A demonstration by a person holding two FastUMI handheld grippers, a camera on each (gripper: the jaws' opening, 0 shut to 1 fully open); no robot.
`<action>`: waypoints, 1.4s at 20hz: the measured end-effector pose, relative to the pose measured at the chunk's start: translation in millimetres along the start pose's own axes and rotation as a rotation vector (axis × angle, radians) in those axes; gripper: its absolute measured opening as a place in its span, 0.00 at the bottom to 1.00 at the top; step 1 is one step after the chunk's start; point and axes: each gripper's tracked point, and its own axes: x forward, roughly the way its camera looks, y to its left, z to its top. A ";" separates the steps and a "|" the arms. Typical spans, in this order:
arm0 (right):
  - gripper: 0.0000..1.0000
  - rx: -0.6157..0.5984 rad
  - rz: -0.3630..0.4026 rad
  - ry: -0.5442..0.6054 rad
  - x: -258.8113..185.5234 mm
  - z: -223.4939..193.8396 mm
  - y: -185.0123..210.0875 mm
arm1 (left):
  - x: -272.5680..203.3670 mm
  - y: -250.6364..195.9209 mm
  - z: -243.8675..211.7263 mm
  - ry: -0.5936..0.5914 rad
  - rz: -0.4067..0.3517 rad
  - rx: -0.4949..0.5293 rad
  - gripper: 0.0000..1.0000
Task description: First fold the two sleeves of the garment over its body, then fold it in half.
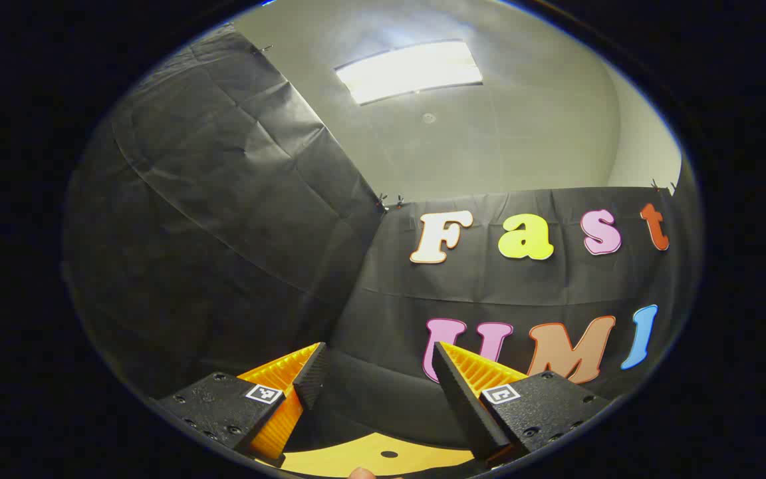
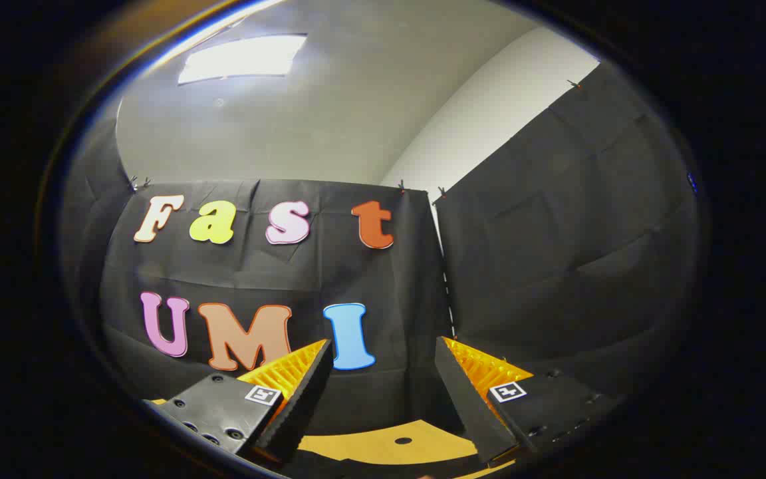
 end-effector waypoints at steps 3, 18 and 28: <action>0.97 -0.002 -0.032 -0.017 -5.1 7.6 -10.6 | 1.4 -5.6 0.4 -0.005 -0.030 -0.026 0.93; 0.99 -0.017 0.118 -0.089 -5.9 24.6 32.2 | -9.0 26.4 1.8 0.011 0.033 0.032 0.91; 0.97 -0.007 0.010 -0.004 5.3 -4.2 -16.1 | -22.8 36.5 16.3 0.004 0.056 0.057 0.92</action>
